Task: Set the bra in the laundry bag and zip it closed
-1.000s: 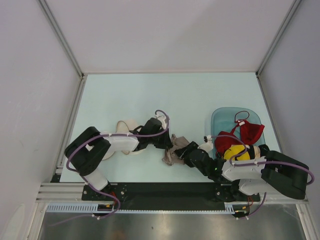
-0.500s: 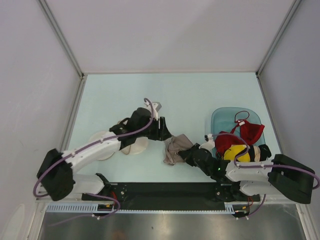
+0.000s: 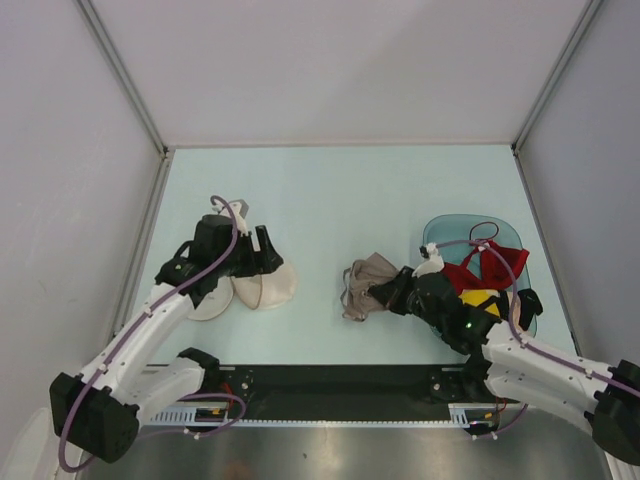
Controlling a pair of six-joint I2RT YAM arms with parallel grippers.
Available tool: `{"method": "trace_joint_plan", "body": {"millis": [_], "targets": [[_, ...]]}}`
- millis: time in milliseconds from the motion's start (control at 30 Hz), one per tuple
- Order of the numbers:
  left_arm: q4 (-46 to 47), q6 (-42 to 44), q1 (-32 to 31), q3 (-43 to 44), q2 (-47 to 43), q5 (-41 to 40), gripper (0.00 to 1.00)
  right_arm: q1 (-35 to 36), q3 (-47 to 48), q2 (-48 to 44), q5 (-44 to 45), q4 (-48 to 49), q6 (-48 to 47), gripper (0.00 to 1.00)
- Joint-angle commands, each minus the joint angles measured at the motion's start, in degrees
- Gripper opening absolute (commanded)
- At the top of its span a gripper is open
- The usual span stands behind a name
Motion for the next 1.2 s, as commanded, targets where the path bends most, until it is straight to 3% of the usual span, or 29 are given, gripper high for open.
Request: {"method": "trace_joint_plan", "body": {"millis": [0,100,200,233,300,333,400,467,700,867,933,967,1033,1100,1167], "targets": [[-1.3,-0.6,1.9,-0.7,3.3,0.6,0.83,-3.1,7.9,-3.0,-8.9,-8.5,-9.0,0.0],[2.4,-2.1,2.1,-0.9,7.6,0.1,0.8,-4.5,11.3,-4.0,-12.7,-11.2,-10.6,0.0],[5.4,-2.4,2.2,-0.7,12.3,2.0,0.68,-5.2,14.3,-5.0,-14.5,-14.2,-12.2,0.0],[6.4,-2.5,2.1,-0.8,13.4,3.1,0.55,-5.4,14.9,-5.2,-15.1,-14.9,-12.6,0.0],[9.0,-3.2,2.1,-1.0,16.1,5.4,0.42,-6.1,16.8,-6.0,-15.9,-16.9,-13.5,0.0],[9.8,-3.3,1.5,-1.1,16.9,5.9,0.29,-6.3,17.5,-6.8,-16.4,-17.5,-14.4,0.0],[11.2,-3.6,0.3,-1.0,18.6,5.8,0.21,-7.7,19.0,-7.9,-16.7,-19.7,-15.2,0.0],[11.7,-4.7,-2.6,-0.4,19.8,5.6,0.02,-8.9,19.9,-9.3,-17.5,-21.2,-16.5,0.0],[16.5,-10.5,-18.6,5.6,25.9,4.1,0.0,-15.3,24.4,-10.3,-19.5,-28.3,-20.1,0.0],[17.3,-10.6,-25.5,13.0,34.6,5.4,0.0,-17.8,27.2,-10.4,-20.6,-31.3,-21.5,0.0],[16.8,-10.5,-27.1,15.3,35.6,7.0,0.23,-18.8,28.6,-10.5,-20.3,-32.6,-22.5,0.0],[17.2,-10.5,-27.7,15.0,34.5,6.9,0.48,-19.1,29.0,-10.6,-20.1,-33.9,-23.1,0.0],[18.3,-10.1,-27.9,12.0,28.6,6.0,0.72,-19.7,29.7,-10.6,-19.4,-35.0,-23.7,0.0],[16.0,-9.4,-27.7,10.0,23.9,2.5,0.85,-20.0,30.3,-10.5,-19.2,-36.3,-24.4,0.0],[11.8,-8.1,-26.9,9.2,17.8,-0.6,0.85,-20.4,30.8,-10.2,-19.4,-37.0,-24.9,0.0]]}}
